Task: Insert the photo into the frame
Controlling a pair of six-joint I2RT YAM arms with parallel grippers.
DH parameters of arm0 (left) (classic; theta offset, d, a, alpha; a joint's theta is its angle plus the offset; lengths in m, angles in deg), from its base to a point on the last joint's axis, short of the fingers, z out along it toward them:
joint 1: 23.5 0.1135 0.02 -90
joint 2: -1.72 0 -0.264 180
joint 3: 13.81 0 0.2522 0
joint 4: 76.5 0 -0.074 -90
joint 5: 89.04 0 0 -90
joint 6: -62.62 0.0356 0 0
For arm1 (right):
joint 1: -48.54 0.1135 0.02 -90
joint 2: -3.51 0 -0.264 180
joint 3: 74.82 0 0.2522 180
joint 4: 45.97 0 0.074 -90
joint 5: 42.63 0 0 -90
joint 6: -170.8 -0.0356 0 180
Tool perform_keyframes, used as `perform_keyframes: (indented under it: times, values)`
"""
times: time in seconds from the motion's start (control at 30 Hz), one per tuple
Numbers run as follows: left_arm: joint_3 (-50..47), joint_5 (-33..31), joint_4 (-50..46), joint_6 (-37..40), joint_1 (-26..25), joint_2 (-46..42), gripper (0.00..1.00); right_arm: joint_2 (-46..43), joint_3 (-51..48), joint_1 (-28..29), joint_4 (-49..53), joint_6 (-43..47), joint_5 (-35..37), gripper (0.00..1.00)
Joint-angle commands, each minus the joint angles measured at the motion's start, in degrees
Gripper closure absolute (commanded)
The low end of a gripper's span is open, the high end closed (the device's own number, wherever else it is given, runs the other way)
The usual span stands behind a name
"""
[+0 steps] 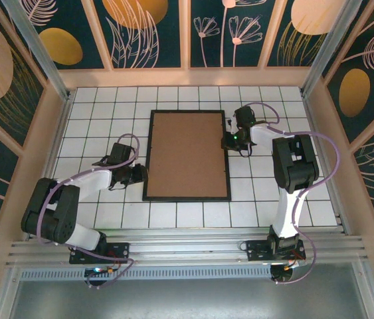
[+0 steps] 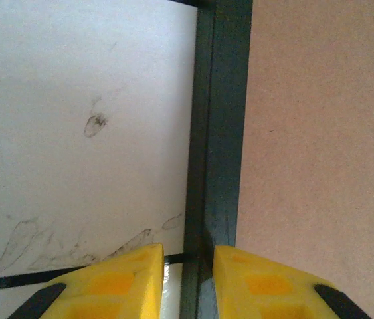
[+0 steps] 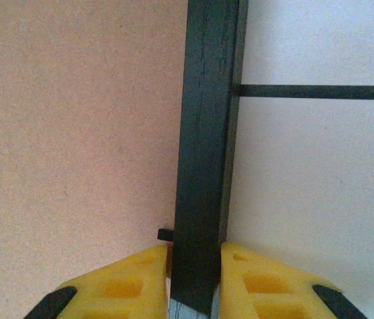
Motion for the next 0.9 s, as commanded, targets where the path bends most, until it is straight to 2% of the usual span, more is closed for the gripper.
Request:
perform_keyframes:
  times: [0.0, 0.5, 0.87]
  values:
    - [1.43, 0.74, 2.26, 0.91, -0.10, 1.71, 0.72, 1.29, -1.18, 1.31, 2.91, 1.62, 1.87, 0.77]
    - [0.36, 1.20, 1.57, 2.20, -2.85, 3.30, 0.70, 1.05, -1.62, 2.17, 2.67, 0.98, 1.62, 0.77]
    - [0.92, -3.09, 0.26, 4.21, -6.99, 5.17, 0.63, 0.09, -4.27, 3.41, 0.45, -1.79, 0.65, 0.77]
